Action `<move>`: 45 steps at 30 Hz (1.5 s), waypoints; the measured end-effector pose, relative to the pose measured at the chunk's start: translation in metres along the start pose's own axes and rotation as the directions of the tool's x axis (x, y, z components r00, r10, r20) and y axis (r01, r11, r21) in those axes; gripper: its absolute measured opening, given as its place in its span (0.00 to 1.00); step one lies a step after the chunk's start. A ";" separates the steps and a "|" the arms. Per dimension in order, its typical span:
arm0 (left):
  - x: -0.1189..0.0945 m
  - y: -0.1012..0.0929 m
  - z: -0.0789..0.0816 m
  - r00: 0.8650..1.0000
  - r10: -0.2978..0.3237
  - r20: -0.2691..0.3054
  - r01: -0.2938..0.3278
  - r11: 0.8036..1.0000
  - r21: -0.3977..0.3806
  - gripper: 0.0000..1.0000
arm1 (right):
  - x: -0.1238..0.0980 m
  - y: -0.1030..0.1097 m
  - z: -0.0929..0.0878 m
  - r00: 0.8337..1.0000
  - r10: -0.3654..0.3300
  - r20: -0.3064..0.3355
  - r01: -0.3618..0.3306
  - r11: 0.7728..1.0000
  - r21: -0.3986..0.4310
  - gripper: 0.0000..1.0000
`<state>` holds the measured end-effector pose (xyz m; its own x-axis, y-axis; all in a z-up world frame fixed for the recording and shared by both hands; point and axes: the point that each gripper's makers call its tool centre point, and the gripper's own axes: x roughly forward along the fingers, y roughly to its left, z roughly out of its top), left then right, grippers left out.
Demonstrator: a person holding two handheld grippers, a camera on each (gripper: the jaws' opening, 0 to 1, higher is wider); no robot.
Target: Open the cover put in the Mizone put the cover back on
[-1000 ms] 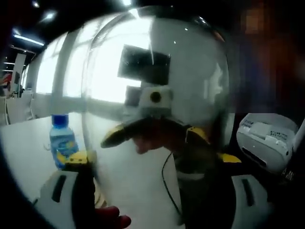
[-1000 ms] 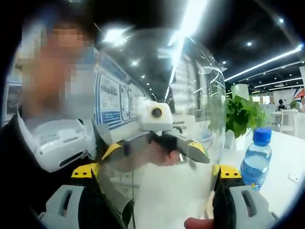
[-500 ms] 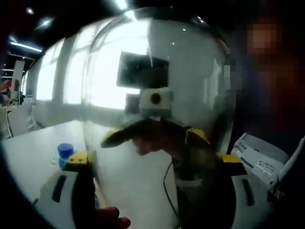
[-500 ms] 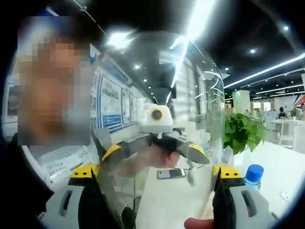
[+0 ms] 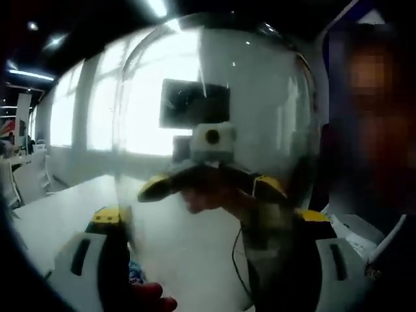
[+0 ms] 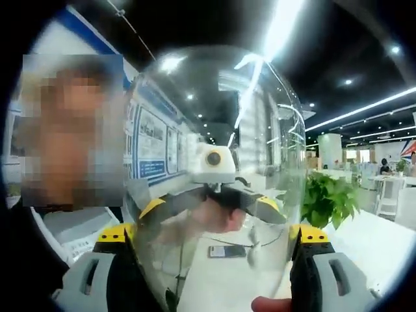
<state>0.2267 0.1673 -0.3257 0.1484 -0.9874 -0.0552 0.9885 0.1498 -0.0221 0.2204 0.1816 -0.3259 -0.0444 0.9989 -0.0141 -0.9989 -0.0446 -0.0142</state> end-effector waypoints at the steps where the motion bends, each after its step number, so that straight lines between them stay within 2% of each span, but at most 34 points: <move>1: -0.001 0.002 0.004 1.000 0.000 0.002 0.000 1.000 0.000 0.87 | 0.000 -0.002 0.003 1.000 0.000 0.004 0.000 1.000 0.000 0.91; 10: -0.001 0.020 0.032 1.000 0.003 0.005 -0.003 1.000 0.013 0.87 | -0.001 -0.022 0.031 1.000 0.001 0.025 -0.001 1.000 -0.013 0.91; 19: 0.001 0.044 0.048 1.000 -0.004 -0.004 0.005 0.999 0.045 0.87 | 0.000 -0.046 0.046 1.000 -0.008 0.024 0.009 0.999 -0.043 0.91; 25: 0.008 0.067 0.056 1.000 -0.007 -0.002 0.007 0.999 0.050 0.87 | -0.005 -0.071 0.053 1.000 -0.011 0.027 0.012 0.999 -0.050 0.91; 30: 0.013 0.088 0.049 1.000 -0.009 -0.011 0.009 0.998 0.056 0.87 | -0.006 -0.089 0.042 1.000 -0.013 0.025 0.015 0.998 -0.058 0.91; 39: 0.020 0.123 0.017 1.000 -0.010 -0.021 0.011 1.000 0.019 0.87 | -0.006 -0.126 0.011 1.000 -0.012 0.024 0.013 1.000 -0.022 0.91; 45: 0.022 0.133 0.004 1.000 -0.016 -0.026 0.017 1.000 0.012 0.87 | -0.006 -0.137 -0.001 1.000 -0.017 0.006 0.017 1.000 -0.014 0.91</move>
<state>0.3615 0.1653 -0.3261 0.1315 -0.9881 -0.0804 0.9911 0.1328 -0.0109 0.3575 0.1820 -0.3244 -0.0273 0.9996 -0.0075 -0.9992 -0.0275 -0.0284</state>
